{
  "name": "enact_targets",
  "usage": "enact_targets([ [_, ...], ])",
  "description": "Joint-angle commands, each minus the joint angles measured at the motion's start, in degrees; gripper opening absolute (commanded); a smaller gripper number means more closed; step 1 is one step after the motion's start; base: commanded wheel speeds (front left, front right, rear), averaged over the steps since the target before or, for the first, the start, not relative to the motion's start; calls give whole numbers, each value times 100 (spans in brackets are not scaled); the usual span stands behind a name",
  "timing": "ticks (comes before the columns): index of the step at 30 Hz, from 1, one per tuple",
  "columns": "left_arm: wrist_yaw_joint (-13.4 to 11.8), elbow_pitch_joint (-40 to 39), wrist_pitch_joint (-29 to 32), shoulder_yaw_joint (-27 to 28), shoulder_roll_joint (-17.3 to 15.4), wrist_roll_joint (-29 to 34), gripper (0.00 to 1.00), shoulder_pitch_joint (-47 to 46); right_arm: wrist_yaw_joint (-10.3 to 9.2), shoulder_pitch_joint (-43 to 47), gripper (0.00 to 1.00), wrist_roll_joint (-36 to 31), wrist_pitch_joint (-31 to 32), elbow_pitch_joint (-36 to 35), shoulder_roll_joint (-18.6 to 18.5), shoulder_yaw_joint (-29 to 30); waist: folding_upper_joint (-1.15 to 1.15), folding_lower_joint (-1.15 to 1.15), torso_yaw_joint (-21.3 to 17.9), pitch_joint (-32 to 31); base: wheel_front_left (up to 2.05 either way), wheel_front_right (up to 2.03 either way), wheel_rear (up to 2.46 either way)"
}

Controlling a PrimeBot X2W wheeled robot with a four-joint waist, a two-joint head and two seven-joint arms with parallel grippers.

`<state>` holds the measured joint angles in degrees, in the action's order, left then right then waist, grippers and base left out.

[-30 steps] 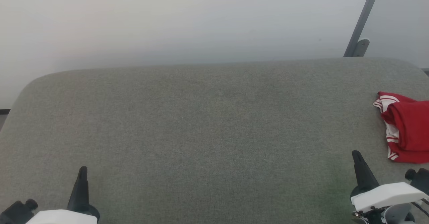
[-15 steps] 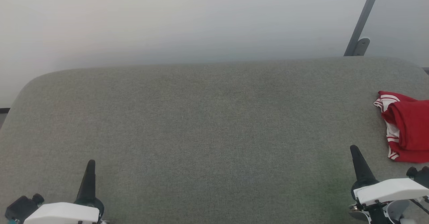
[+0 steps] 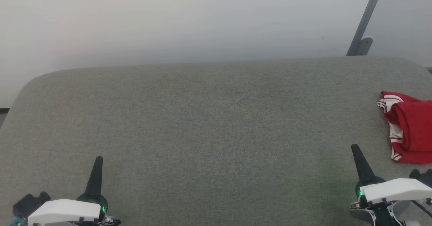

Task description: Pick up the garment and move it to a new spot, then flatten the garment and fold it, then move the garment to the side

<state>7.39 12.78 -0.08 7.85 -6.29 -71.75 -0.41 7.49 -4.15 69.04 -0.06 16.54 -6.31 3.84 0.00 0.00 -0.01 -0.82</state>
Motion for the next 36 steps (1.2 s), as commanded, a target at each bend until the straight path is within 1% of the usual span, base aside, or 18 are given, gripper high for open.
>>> enact_targets([
  [1,11,-34,40,4,3,-147,0,-167,2,-130,0,155,44,-89,16,27,0,0,0,3,0,0,0],
  [20,13,33,304,-54,143,-941,0,-359,2,-169,0,1041,300,-158,156,129,0,0,0,37,0,0,0],
  [36,15,81,490,-94,240,-1492,0,-498,1,-212,0,1688,483,-217,252,204,0,0,1,65,0,0,0],
])
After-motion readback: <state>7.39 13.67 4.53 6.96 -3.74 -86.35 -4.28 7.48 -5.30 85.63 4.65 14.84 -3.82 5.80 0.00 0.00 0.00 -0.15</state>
